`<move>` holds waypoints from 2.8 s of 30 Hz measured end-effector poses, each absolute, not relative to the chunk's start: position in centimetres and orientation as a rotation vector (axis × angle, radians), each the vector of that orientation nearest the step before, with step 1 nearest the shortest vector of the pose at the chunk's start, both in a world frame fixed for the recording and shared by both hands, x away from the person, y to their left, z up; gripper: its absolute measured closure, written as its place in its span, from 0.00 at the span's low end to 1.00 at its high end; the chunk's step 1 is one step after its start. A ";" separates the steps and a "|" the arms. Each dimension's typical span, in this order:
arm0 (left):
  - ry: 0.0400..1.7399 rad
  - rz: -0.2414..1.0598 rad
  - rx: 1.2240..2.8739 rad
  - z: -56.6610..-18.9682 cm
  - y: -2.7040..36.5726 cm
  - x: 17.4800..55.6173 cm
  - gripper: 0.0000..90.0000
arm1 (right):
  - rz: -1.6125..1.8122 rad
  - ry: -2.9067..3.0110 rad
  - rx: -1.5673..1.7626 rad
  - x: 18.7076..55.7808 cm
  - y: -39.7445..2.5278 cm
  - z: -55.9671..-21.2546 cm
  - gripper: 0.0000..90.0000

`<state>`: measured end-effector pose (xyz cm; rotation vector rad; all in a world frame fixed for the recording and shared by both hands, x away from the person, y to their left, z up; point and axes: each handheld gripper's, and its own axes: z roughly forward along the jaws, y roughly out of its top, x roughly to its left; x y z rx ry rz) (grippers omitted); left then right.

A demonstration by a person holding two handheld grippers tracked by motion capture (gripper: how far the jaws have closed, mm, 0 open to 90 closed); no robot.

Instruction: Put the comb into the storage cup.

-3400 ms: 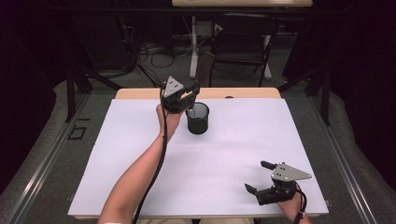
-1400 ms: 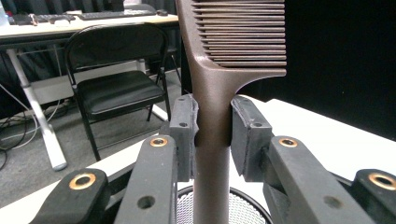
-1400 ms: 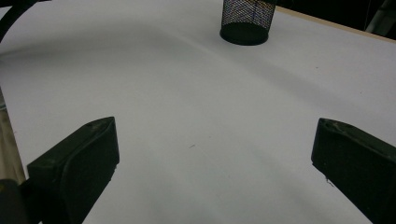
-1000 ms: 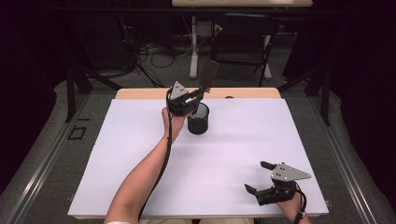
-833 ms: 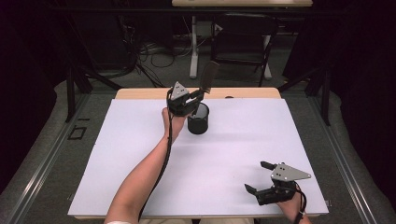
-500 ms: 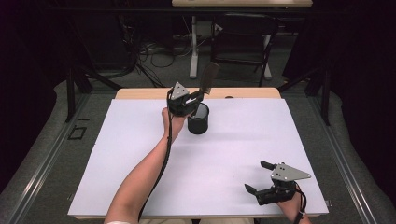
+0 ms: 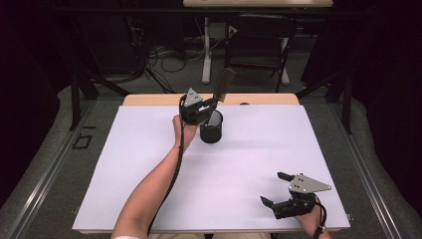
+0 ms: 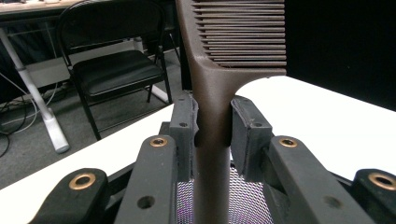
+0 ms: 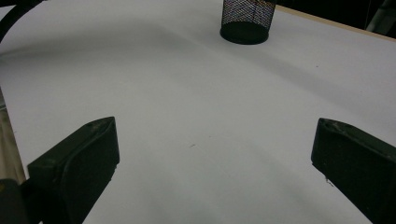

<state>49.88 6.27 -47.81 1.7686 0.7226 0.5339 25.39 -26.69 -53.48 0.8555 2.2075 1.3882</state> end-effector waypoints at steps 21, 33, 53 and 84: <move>0.746 0.514 1.845 -49.1 6.4 50.2 0.80 | 1.383 2.212 0.851 25.4 -26.7 -53.5 0.01; 0.743 0.526 1.892 -49.4 6.0 50.1 0.80 | 1.386 2.210 0.857 25.4 -26.7 -53.5 0.01; 0.722 0.552 1.999 -49.9 5.5 49.9 0.79 | 1.387 2.210 0.854 25.4 -26.7 -53.5 0.01; 0.686 0.404 2.048 -47.7 7.2 47.6 0.12 | 1.391 2.214 0.862 25.5 -26.8 -53.6 0.01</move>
